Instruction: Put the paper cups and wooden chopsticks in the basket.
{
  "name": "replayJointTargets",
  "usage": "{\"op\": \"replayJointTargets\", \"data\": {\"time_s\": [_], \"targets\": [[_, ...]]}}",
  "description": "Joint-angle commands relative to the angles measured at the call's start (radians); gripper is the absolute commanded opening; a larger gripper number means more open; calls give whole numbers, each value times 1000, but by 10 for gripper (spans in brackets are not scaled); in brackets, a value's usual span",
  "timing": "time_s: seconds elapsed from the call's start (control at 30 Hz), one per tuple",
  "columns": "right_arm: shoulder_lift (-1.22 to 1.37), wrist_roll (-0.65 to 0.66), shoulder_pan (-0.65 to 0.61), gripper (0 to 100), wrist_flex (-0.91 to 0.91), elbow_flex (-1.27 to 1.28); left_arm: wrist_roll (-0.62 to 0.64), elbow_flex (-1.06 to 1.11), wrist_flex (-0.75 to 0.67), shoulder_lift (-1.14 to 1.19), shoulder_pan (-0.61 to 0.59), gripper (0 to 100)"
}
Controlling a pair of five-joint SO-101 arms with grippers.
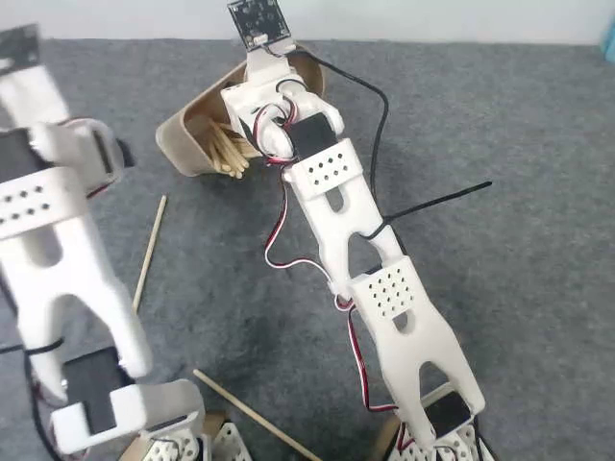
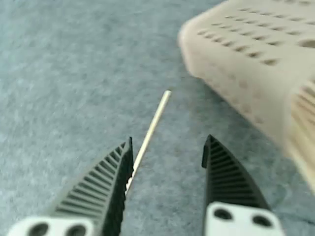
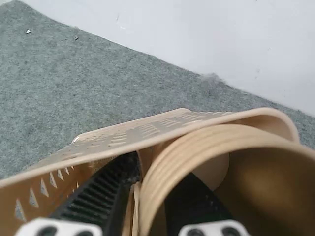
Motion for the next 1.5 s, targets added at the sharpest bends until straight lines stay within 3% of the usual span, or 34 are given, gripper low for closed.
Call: {"op": "replayJointTargets", "data": {"time_s": [0.0,0.23,0.43,1.13,1.23,1.4,1.47], "targets": [[-10,-14,-5,7,-31,-58,-2,-128,57,-18,69,219],[-12,-14,-2,7,-30,-58,0,-193,77,-12,178,308],[-12,-29,13,7,-28,-58,55,-185,32,-12,227,310],[-12,-55,25,7,13,-58,80,-71,-400,279,160,307],[-12,-55,27,7,15,-58,146,-71,-459,331,152,245],[-12,-55,28,7,15,-58,160,-71,-608,404,146,36],[-12,-55,28,7,15,-58,160,-71,-651,420,149,14]]}}
